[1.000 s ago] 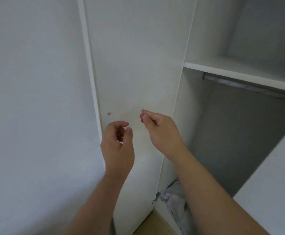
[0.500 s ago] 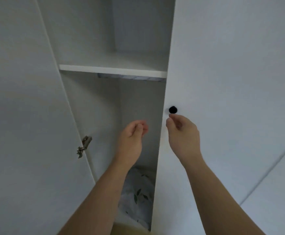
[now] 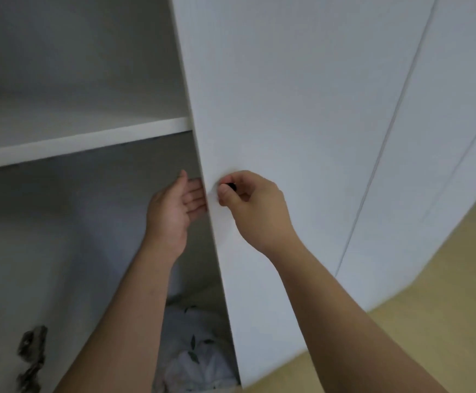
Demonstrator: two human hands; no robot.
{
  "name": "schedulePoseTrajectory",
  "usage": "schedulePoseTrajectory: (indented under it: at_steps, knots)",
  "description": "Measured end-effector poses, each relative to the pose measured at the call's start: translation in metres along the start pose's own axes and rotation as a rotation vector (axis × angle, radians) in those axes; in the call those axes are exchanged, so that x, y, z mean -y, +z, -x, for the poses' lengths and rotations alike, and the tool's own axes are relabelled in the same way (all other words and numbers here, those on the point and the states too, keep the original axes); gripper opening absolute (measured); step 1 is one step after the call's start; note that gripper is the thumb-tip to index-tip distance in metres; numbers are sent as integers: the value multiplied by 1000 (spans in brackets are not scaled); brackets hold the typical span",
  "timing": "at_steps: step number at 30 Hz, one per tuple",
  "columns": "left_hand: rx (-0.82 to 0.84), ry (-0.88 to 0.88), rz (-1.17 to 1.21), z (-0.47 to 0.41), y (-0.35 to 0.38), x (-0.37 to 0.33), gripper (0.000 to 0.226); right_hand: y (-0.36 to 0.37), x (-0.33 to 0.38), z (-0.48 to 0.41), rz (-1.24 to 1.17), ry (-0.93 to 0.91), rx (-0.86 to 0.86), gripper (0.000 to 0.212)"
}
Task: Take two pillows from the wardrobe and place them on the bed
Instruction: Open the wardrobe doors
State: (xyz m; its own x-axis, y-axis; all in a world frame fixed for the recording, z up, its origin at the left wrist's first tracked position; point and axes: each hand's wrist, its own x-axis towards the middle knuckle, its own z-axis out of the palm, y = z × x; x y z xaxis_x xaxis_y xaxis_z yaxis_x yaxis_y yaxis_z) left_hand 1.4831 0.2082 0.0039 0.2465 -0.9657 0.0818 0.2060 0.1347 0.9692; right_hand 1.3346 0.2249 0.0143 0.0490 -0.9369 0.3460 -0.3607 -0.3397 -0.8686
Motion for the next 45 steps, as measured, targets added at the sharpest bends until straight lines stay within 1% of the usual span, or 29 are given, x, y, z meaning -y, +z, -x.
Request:
schedulePoseTrajectory:
  at_steps: [2,5,9,15,18,20,21,23,26,32,34,37,39,42,45]
  knots:
    - [34,-28,10,-2,-2,0,37,-3,5,9,8,27,-14,12]
    - [147,-47,14,7,-1,-2,37,-13,12,30,-6,70,-33,12]
    - [282,-59,-24,34,9,-5,47,-36,17,67,-31,99,-61,13]
    - [512,-115,-106,89,42,-9,35,-91,18,132,-109,161,-130,15]
    - [628,-127,-130,112,64,-14,37,-115,15,156,-186,209,-186,17]
    - [699,-126,-145,125,75,-14,29,-128,12,168,-202,253,-231,17]
    - [730,-129,-141,131,80,-13,29,-135,11,174,-199,277,-258,17]
    - [805,-149,-123,141,89,-11,34,-147,8,186,-156,333,-311,21]
    - [915,-150,-126,157,105,-9,24,-161,5,203,-84,396,-365,32]
    - [1075,-146,-110,177,144,-1,38,-184,-3,224,-24,441,-606,62]
    - [1104,-154,-103,185,160,2,39,-192,-3,227,-13,454,-702,60]
    - [1141,-164,-95,198,186,9,38,-205,-5,233,40,445,-809,45]
    - [1172,-187,-85,204,204,15,41,-214,-9,238,122,434,-836,39]
    - [1198,-210,-57,210,225,22,42,-222,-18,241,184,404,-835,36]
    - [1164,-230,-17,212,237,36,43,-224,-25,246,202,425,-859,38]
